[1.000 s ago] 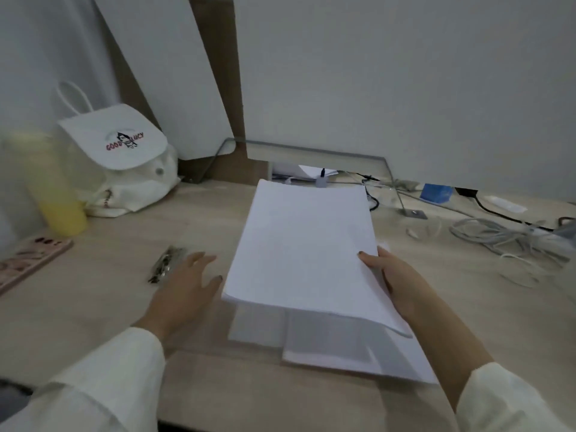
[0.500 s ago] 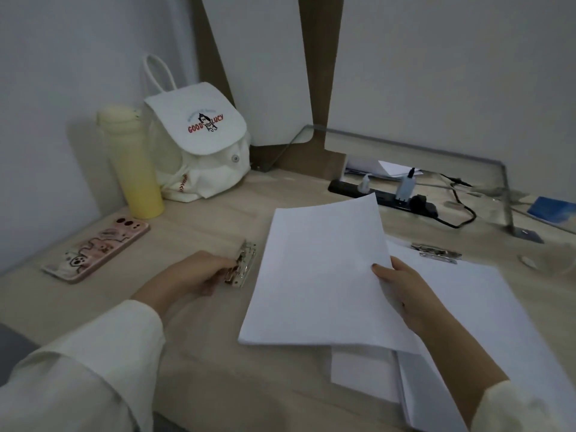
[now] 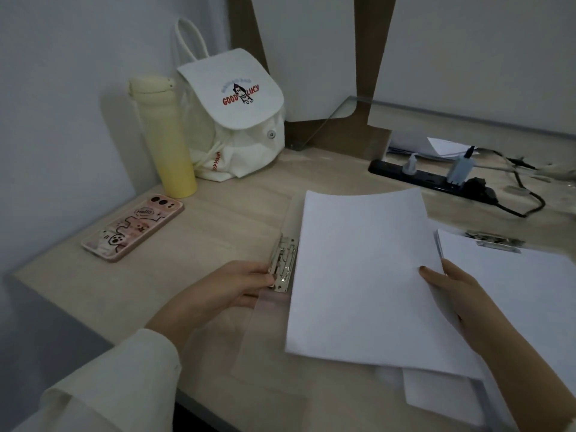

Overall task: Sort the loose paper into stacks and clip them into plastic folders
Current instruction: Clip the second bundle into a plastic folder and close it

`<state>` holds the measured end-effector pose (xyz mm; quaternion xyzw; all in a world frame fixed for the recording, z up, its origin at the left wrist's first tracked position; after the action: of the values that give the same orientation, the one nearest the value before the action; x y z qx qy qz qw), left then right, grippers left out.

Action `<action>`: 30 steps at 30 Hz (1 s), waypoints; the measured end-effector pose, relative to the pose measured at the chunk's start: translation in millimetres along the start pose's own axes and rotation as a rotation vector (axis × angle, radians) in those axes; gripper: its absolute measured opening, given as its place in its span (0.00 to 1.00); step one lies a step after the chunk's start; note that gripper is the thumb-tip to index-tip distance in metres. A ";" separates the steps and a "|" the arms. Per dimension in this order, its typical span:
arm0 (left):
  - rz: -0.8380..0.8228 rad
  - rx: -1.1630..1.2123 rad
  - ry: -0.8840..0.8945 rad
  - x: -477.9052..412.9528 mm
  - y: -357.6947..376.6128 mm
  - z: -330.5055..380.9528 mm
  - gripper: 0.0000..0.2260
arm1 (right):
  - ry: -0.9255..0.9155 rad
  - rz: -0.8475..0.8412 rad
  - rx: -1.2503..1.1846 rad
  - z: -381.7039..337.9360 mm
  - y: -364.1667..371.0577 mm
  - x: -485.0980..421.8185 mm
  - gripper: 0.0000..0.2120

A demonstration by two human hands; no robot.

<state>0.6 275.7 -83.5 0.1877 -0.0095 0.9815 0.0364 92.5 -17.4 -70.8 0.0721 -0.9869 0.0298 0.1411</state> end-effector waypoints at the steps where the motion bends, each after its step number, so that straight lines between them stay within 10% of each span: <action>1: 0.012 -0.005 0.014 0.4 0.4 0.6 0.10 | -0.005 -0.001 -0.001 0.0 0.5 0.0 0.08; 6: 0.115 -0.021 0.031 -1.1 -2.0 -4.7 0.09 | -0.012 0.038 -0.015 1.4 0.5 0.8 0.15; 11: 0.115 0.027 0.002 0.9 2.7 0.2 0.15 | -0.017 0.048 -0.023 4.4 -3.9 0.2 0.57; 16: 0.253 0.006 -0.023 -1.6 2.6 12.7 0.18 | 0.008 0.053 -0.010 9.4 -9.0 -0.5 0.48; 22: 0.366 -0.064 0.078 -15.1 -6.1 30.5 0.23 | 0.013 0.017 0.060 -3.3 2.6 8.1 0.11; 30: 0.314 0.000 0.104 -26.8 -5.0 26.3 0.20 | 0.040 0.050 0.121 -6.9 1.2 8.2 0.11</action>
<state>35.5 277.9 -68.9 0.1327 -0.0370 0.9835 -0.1170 86.5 -16.7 -61.9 0.0553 -0.9818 0.0943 0.1554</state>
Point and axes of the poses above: each hand's wrist, its own x-axis away from the middle knuckle, its own y-axis out of the palm, z = x × y, the point moved 8 cm from there along -x, towards the middle knuckle, and after that the axes turned 2 degrees about -x, right-handed, at the moved point
